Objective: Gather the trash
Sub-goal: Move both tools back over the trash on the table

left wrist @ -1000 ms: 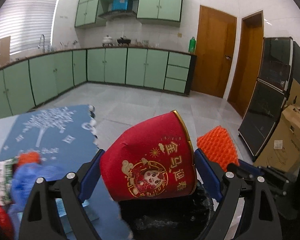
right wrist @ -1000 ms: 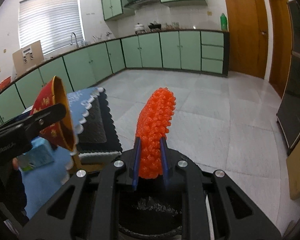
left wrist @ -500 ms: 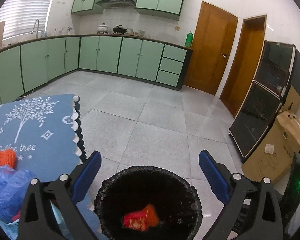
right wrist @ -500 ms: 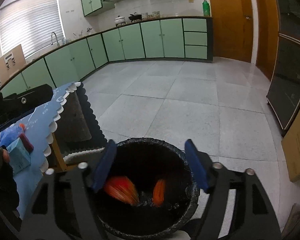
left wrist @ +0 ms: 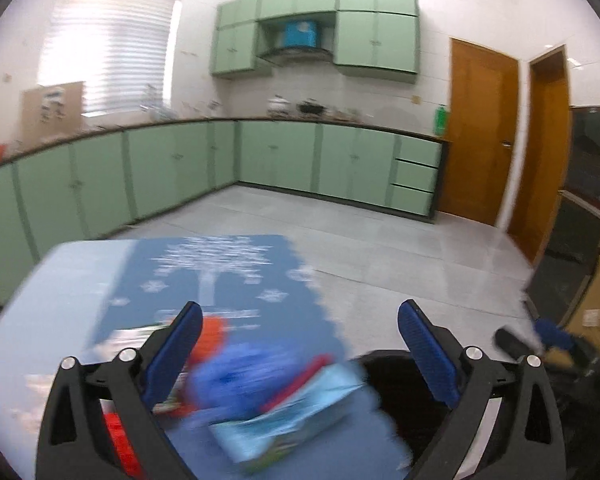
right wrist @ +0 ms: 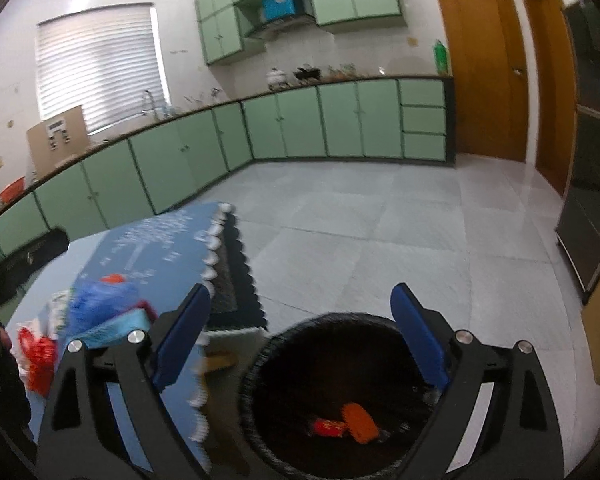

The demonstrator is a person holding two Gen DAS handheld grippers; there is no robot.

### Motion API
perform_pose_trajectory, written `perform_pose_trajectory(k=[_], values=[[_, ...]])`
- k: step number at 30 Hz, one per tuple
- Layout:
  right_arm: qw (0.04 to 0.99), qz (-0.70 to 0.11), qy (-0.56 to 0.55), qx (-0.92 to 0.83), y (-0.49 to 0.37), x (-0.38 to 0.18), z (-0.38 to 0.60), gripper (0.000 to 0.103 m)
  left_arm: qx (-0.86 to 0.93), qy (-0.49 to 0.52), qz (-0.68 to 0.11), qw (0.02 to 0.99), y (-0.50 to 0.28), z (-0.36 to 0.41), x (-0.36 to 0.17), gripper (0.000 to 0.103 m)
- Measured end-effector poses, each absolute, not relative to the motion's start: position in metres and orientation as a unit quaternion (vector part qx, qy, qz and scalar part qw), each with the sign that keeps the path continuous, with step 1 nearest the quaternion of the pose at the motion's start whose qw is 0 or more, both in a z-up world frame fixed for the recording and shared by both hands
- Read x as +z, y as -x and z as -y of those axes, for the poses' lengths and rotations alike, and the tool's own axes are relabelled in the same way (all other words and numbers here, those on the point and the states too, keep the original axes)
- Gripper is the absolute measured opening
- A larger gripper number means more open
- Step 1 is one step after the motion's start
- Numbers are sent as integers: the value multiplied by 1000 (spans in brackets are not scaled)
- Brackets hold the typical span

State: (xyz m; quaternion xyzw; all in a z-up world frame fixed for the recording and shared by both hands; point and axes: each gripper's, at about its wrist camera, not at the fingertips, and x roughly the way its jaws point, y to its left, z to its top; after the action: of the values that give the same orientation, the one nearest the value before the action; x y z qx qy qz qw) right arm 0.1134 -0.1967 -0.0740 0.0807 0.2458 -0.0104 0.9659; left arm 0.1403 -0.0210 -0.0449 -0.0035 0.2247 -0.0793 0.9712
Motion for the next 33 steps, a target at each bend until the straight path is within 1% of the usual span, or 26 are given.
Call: perform_pose_trajectory(k=[6, 12, 16, 24, 27, 29, 31, 32, 33], values=[[972, -222, -55, 47, -108, -60, 131, 89, 4, -10, -216, 976, -110, -45, -49, 96], [972, -211, -38, 95, -103, -61, 78, 89, 62, -11, -225, 972, -87, -101, -63, 96], [967, -224, -26, 119, -101, -67, 50, 84, 83, -6, -247, 965, -76, -125, -80, 96], [962, -237, -8, 135, -98, -69, 23, 81, 86, 21, -289, 953, -71, -143, -110, 94], [961, -240, 0, 136, -97, -70, 17, 81, 78, 27, -301, 950, -74, -143, -118, 90], [961, -242, 4, 137, -96, -72, 15, 81, 75, 29, -308, 948, -77, -142, -123, 84], [960, -244, 5, 138, -96, -73, 15, 81, 71, 31, -314, 946, -77, -141, -128, 69], [960, -244, 5, 139, -96, -74, 15, 81, 67, 33, -319, 945, -76, -141, -131, 65], [959, -245, 5, 139, -97, -74, 15, 81, 65, 35, -322, 944, -76, -142, -132, 56]])
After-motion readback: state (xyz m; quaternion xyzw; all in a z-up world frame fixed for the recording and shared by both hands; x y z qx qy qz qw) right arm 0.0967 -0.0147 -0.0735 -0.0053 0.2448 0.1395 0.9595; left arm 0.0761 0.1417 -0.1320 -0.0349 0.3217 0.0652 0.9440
